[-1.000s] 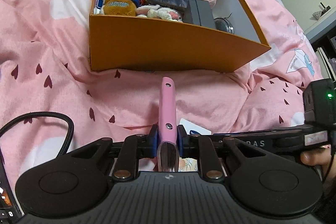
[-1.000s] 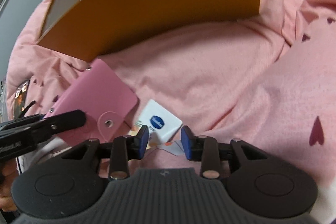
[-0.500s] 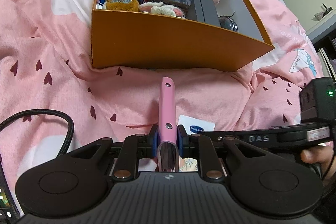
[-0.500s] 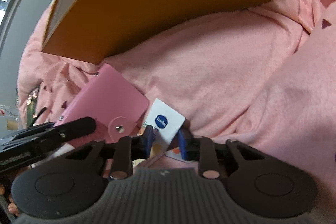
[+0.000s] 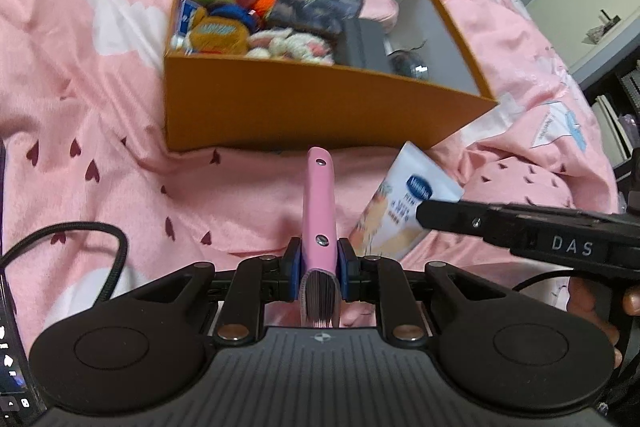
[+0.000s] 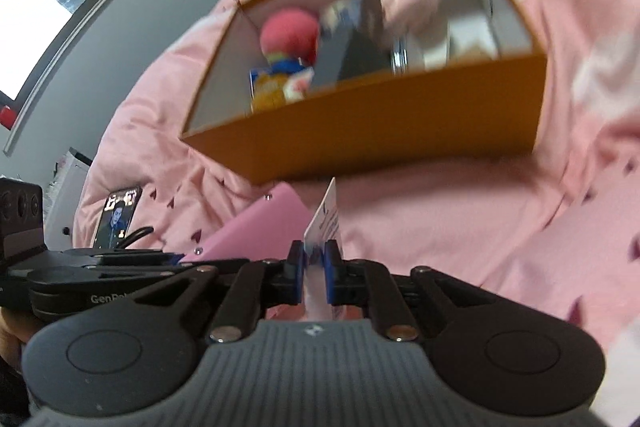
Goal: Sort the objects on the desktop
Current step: 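Close the right tool on the white Vaseline packet and lift it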
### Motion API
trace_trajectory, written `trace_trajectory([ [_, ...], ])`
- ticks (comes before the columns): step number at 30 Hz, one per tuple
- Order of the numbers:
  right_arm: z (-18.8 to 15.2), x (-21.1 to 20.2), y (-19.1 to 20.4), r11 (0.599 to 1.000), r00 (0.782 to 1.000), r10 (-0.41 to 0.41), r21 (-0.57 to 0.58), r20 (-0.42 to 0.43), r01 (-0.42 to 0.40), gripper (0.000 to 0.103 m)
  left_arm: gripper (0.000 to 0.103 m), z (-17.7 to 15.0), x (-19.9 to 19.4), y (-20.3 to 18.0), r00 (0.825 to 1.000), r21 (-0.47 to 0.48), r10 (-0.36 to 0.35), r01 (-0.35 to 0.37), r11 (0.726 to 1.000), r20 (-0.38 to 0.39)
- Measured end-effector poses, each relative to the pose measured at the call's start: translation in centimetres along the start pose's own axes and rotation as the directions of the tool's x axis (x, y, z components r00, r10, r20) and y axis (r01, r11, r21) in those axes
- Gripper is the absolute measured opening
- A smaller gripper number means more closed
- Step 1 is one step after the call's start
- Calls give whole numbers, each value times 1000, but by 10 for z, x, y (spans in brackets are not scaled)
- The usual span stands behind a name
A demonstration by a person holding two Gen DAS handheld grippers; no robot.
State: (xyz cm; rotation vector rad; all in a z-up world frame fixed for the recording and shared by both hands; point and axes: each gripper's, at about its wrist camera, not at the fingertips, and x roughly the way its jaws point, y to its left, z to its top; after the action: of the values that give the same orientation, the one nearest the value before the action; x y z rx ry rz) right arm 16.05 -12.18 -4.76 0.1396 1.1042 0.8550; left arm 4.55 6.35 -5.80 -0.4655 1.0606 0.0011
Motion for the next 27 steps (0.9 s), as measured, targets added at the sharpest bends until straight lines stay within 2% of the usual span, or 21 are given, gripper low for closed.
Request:
trace_trajectory([
  [6,9,-34,10,997,994,-29,-66,101,36,12,20,7,-20,-18,997,36,-69,67,997,46],
  [12,25,-65,19,992,976,-49,-100,213,72,11,20,22,-36,-35,986,68,-119,112,991,119],
  [19,55,-94,27,979,935,-79,-150,345,138,11,20,54,-49,-45,965,83,-170,156,984,197],
  [22,69,-96,28,975,917,-91,-154,388,162,11,20,73,-52,-44,948,67,-190,178,982,257],
  [25,82,-93,29,961,886,-132,-164,445,225,11,20,91,-45,-39,935,31,-195,195,980,295],
  [27,90,-87,28,950,868,-157,-169,471,264,11,20,101,-36,-39,934,17,-189,193,981,302],
])
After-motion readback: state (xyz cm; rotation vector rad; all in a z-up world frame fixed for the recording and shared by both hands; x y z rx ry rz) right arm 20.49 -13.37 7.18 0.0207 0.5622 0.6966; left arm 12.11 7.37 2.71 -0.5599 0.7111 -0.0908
